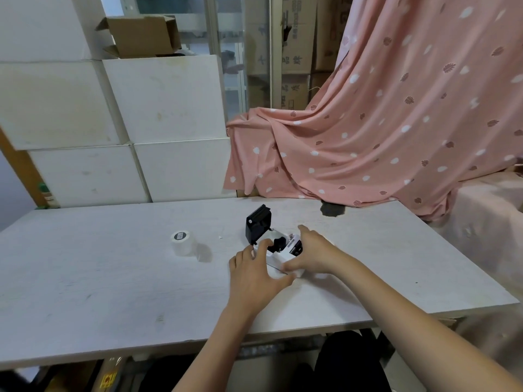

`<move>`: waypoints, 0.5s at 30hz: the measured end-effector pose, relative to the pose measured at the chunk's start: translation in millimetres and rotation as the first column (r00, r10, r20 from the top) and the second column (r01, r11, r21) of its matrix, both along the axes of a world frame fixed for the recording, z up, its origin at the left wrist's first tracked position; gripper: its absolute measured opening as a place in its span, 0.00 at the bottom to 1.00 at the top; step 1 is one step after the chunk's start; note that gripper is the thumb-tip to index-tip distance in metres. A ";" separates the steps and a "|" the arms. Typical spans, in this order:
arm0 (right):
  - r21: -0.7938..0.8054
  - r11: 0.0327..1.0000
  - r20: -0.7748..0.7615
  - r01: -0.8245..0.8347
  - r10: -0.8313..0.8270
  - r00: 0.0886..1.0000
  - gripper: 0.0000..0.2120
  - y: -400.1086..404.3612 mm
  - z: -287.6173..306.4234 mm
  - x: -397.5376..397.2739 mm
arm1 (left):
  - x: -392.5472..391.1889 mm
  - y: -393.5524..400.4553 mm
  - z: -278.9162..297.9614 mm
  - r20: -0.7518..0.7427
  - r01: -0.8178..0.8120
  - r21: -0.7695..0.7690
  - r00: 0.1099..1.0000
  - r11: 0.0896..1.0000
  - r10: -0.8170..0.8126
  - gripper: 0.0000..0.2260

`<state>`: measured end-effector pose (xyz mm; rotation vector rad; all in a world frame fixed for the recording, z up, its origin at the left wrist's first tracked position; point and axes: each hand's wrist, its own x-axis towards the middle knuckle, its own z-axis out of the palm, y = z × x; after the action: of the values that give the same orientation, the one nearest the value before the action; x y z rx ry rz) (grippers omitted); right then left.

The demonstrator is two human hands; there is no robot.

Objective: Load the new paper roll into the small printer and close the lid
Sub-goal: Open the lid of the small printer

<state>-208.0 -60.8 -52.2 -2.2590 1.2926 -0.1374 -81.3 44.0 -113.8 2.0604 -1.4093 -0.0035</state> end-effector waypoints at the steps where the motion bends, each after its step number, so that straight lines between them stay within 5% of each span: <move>1: 0.001 1.000 0.015 0.005 -0.005 1.000 0.51 -1.7 -1.5 1.4 | 1.6 0.8 -0.9 -0.004 -0.001 0.001 1.000 1.000 0.001 0.35; 6: 0.031 0.999 0.086 -0.030 0.027 0.996 0.39 -8.0 0.7 6.9 | 16.3 9.6 -1.4 0.002 -0.011 0.010 1.000 1.000 0.011 0.31; 15: -0.062 0.990 -0.099 -0.130 0.123 0.987 0.42 -25.6 14.3 34.0 | 20.0 14.9 -5.4 -0.041 0.038 0.040 0.998 0.998 -0.036 0.28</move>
<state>-173.9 -86.3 -37.9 -2.4248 1.2040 -0.0290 -61.3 58.9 -119.2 2.0557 -1.4336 -0.0898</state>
